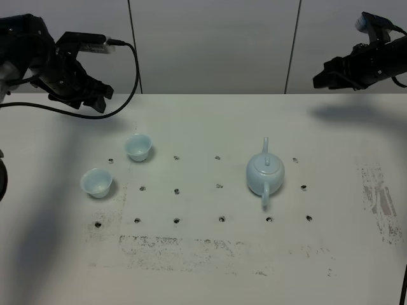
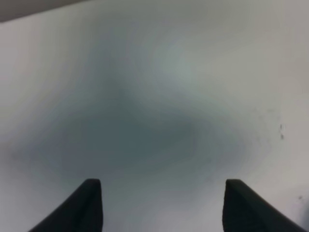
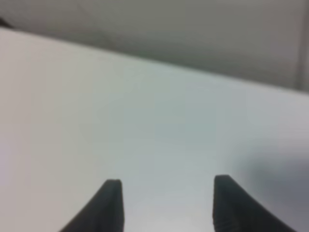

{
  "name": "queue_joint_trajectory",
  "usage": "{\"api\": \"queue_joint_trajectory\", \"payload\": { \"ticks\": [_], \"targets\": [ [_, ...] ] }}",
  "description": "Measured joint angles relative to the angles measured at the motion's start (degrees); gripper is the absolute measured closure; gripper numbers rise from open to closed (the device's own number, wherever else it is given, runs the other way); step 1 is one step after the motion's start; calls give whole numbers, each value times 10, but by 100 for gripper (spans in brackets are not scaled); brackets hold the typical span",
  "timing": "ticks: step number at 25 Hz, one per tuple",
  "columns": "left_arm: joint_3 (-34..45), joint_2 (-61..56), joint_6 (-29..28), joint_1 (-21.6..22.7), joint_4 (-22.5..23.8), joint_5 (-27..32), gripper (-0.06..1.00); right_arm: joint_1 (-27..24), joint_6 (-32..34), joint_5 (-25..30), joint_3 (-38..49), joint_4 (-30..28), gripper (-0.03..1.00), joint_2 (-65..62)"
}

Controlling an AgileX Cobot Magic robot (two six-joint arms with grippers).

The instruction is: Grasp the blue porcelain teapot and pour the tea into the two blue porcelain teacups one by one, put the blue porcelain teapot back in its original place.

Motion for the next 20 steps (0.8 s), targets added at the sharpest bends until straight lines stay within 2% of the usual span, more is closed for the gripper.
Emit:
{"api": "queue_joint_trajectory", "payload": {
  "ticks": [3,5,8,11,14,20],
  "targets": [
    [96,-70,32,-7,27,-37,35,5,34,-6,64,-89,53,-45],
    [160,-117,40,-10,39,-56,35,5,41,-7,103,-121,53,-82],
    [208,-168,29,-8,41,-62,35,5,64,8,113,-170,54,-117],
    [242,-207,22,1,41,-66,35,5,81,31,114,-200,55,-134],
    [309,-265,15,21,40,-96,37,3,99,35,119,-214,55,-137],
    [552,-432,12,64,46,-237,44,-1,117,38,127,-215,55,-145]
  ]
}}
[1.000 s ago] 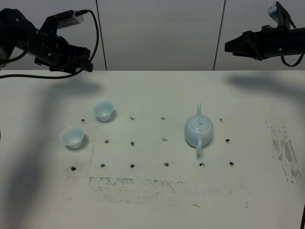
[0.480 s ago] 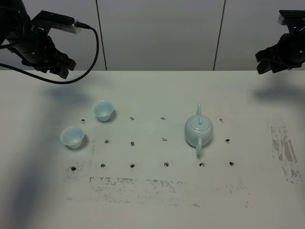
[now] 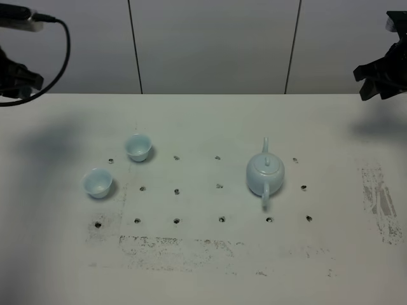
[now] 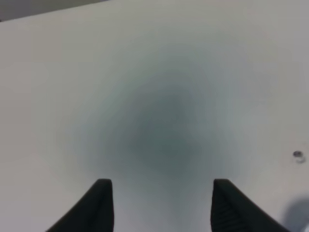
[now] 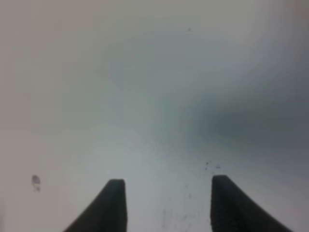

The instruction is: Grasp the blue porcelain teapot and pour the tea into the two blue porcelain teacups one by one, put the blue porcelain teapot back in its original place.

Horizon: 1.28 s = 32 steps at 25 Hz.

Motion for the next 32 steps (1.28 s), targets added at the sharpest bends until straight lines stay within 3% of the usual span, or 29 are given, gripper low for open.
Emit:
{"api": "queue_joint_trajectory", "payload": {
  "ticks": [5,9,11,17,21,25,32],
  "targets": [
    [173,-133,-1,6,21,-87,46,0,5,-1,60,3,55,-52],
    [253,-217,-23,7,24,-97,47,0,11,-5,153,-4,56,-106],
    [280,-259,-36,7,24,-92,47,0,12,-33,208,-5,57,-133],
    [355,-378,-64,7,26,-38,47,0,13,-179,344,-9,57,-226],
    [373,-451,-95,7,27,34,47,0,14,-239,388,-15,57,-273],
    [404,-536,-115,7,27,95,47,0,13,-256,398,-15,57,-301],
    [492,-719,-121,7,25,126,50,0,11,-259,404,-34,57,-313]
  ]
}}
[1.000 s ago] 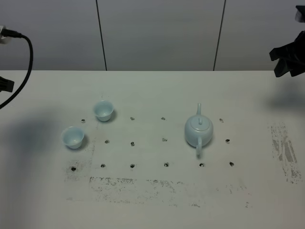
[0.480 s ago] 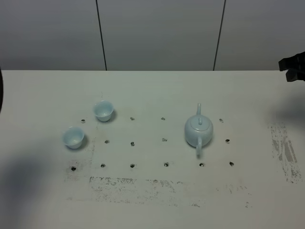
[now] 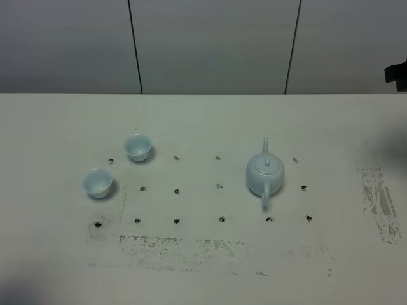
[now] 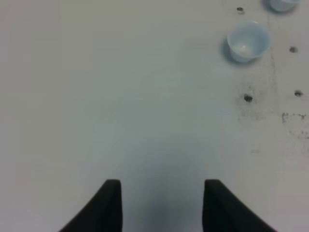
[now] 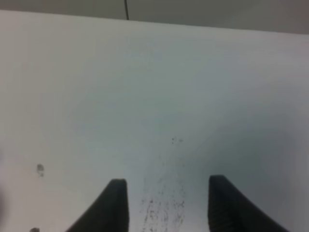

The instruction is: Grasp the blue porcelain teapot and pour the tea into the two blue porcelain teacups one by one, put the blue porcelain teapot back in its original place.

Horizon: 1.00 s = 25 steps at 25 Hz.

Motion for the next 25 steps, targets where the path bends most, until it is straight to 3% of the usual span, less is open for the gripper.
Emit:
{"api": "queue_joint_trajectory", "payload": {
  "ticks": [8,14,18,25],
  "targets": [
    [75,-177,-14,0,-6,93,51,0,0,4,0,-2,57,0],
    [140,-275,-12,0,-28,93,52,0,0,18,0,-2,57,0],
    [149,-339,23,0,-57,86,52,0,0,22,0,-7,57,0],
    [149,-338,48,0,-77,84,52,0,0,27,0,-14,57,0]
  ]
}}
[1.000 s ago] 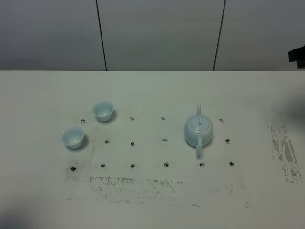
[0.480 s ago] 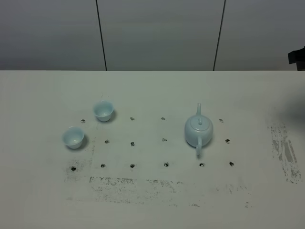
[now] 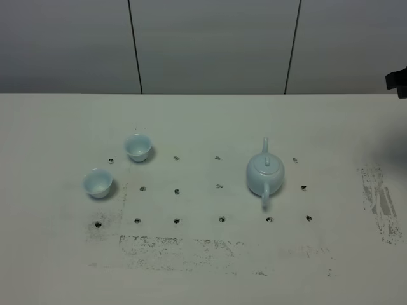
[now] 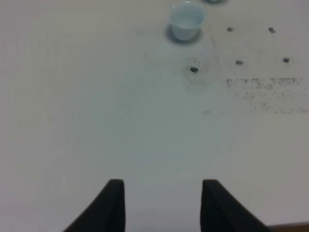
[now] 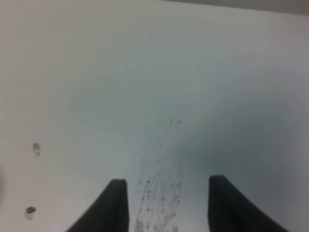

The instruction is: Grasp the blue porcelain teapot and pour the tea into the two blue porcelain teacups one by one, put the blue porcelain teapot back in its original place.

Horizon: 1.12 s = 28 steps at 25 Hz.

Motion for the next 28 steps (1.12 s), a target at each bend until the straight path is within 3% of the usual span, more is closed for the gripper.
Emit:
{"api": "queue_joint_trajectory", "payload": {
  "ticks": [4,10,28],
  "targets": [
    [0,-5,0,-2,0,-1,52,0,1,2,3,-1,57,0],
    [0,-6,0,-44,0,-1,52,0,19,-37,69,-3,57,0],
    [0,-6,0,-47,0,-1,52,0,19,-83,91,-3,57,-6]
  ]
}}
